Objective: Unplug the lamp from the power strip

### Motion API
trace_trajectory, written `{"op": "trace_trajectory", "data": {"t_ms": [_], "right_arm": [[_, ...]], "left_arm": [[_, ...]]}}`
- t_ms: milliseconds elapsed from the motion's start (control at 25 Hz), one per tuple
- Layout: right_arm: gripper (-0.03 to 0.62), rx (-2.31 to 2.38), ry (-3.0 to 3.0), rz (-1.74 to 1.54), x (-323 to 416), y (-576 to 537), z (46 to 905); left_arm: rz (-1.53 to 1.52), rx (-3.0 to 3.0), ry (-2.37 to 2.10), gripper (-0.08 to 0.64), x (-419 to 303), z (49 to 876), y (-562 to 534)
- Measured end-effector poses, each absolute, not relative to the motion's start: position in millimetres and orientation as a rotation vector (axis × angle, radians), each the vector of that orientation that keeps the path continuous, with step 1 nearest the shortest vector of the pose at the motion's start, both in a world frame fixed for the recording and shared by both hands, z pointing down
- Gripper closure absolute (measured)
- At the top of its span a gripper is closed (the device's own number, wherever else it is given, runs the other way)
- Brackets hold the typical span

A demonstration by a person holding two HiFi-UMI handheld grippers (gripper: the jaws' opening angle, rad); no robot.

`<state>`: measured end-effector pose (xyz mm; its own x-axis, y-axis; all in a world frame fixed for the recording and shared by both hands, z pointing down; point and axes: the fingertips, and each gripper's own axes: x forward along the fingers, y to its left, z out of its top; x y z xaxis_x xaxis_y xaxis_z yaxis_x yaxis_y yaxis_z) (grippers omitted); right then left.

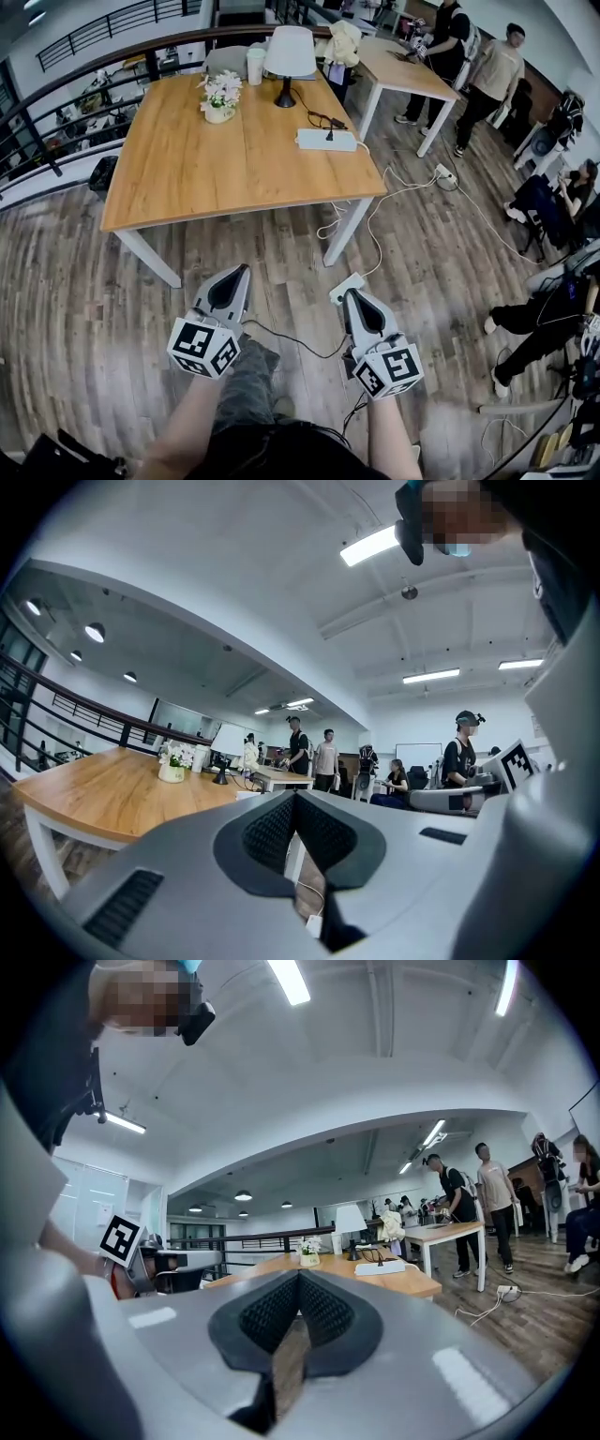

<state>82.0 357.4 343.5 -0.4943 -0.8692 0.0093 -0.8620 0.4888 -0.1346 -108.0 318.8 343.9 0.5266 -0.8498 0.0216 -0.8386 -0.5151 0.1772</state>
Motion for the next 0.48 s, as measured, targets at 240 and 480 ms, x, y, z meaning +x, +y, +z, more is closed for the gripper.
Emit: {"op": "trace_trajectory", "data": {"t_ms": [240, 480], "right_arm": [[0.584, -1.578, 2.664, -0.188, 71.3, 269.5, 344.5], [0.584, -1.605, 2.628, -0.192, 57.1, 183.9, 334.5]], "left_arm": [[-0.09, 2.62, -1.407, 0.563, -109.8, 343.0, 227.6], [-0.072, 2.654, -1.352, 0.563, -117.1, 334.0, 141.0]]}}
